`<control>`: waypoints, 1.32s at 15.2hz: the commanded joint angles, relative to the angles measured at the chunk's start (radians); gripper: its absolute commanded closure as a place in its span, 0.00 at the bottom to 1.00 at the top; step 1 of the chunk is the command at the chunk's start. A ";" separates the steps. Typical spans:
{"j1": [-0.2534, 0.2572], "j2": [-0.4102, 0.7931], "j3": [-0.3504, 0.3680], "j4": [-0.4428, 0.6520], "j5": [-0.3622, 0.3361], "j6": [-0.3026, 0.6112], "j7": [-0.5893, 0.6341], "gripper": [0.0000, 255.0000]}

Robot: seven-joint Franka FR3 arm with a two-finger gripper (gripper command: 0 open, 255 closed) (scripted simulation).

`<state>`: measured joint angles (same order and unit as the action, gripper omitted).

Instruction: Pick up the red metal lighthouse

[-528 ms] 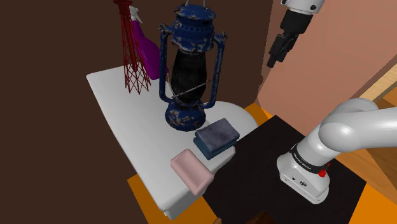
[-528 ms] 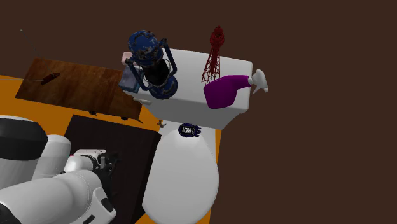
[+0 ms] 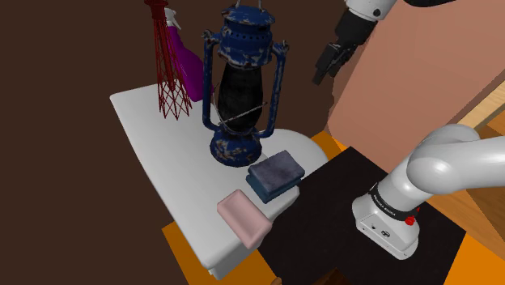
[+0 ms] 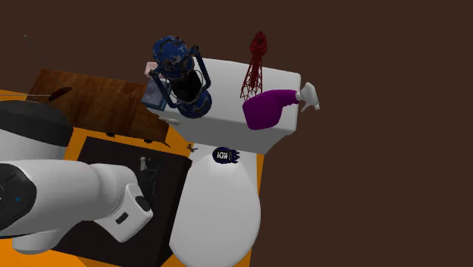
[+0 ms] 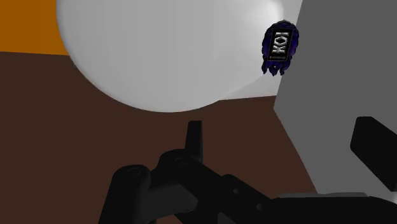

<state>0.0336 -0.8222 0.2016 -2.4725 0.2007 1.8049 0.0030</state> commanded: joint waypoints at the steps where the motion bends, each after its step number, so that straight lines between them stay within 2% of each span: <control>1: 0.008 0.006 0.047 -0.011 0.018 0.087 0.035 0.00; 6: 0.009 0.053 0.175 0.004 0.037 0.283 0.132 0.00; 11: -0.029 0.118 0.319 0.048 0.014 0.469 0.244 0.00; 16: -0.123 0.185 0.488 0.121 -0.057 0.631 0.378 0.00; 20: -0.248 0.226 0.649 0.199 -0.143 0.736 0.502 0.00</control>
<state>-0.1759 -0.6104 0.8025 -2.3045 0.0842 2.5179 0.4669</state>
